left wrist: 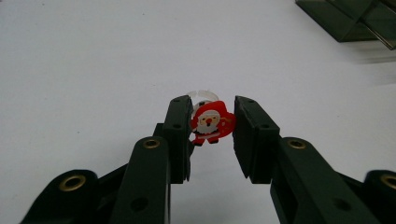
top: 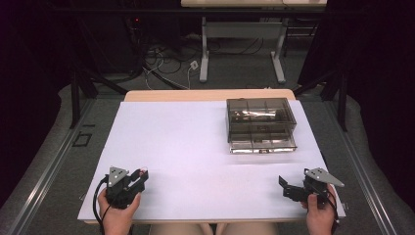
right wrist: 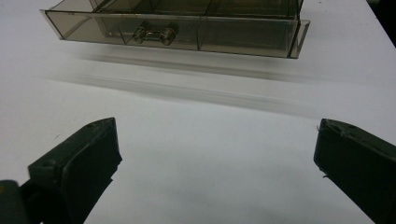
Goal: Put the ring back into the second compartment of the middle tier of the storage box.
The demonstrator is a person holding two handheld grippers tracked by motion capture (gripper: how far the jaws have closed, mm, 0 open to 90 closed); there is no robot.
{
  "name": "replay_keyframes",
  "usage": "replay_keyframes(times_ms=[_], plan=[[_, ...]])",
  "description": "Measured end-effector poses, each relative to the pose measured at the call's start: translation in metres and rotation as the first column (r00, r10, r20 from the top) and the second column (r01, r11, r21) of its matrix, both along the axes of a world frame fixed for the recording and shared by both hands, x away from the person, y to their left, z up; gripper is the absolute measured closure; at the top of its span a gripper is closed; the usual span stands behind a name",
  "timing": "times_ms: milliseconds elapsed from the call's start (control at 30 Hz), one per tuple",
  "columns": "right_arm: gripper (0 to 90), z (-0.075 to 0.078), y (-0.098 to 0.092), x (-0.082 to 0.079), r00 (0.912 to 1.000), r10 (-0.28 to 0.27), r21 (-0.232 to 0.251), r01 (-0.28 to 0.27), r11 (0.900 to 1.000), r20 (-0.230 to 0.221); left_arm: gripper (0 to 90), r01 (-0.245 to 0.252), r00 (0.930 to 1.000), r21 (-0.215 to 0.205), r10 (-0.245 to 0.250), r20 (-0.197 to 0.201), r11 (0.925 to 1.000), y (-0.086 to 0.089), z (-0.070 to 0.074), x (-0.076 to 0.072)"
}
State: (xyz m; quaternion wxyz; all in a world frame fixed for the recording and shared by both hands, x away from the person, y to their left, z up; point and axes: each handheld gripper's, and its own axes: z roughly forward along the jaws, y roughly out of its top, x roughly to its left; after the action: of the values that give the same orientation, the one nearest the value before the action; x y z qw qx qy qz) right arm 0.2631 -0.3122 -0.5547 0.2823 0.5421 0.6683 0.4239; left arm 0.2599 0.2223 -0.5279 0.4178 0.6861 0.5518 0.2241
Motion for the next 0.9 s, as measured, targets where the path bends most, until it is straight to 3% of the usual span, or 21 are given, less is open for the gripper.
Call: replay_keyframes(times_ms=[600,900], plan=[[0.0,-0.001,0.002,0.001,0.9999,0.007,-0.001,-0.007,1.0,-0.008,67.6,0.093,0.9956,0.009,-0.094,0.01,0.9956,-0.031,0.005,-0.007],[0.0,-0.001,0.002,0.001,0.9999,0.012,-0.003,-0.012,1.0,-0.004,67.6,0.143,0.9896,0.009,-0.143,-0.013,0.9896,-0.044,0.008,-0.001]])
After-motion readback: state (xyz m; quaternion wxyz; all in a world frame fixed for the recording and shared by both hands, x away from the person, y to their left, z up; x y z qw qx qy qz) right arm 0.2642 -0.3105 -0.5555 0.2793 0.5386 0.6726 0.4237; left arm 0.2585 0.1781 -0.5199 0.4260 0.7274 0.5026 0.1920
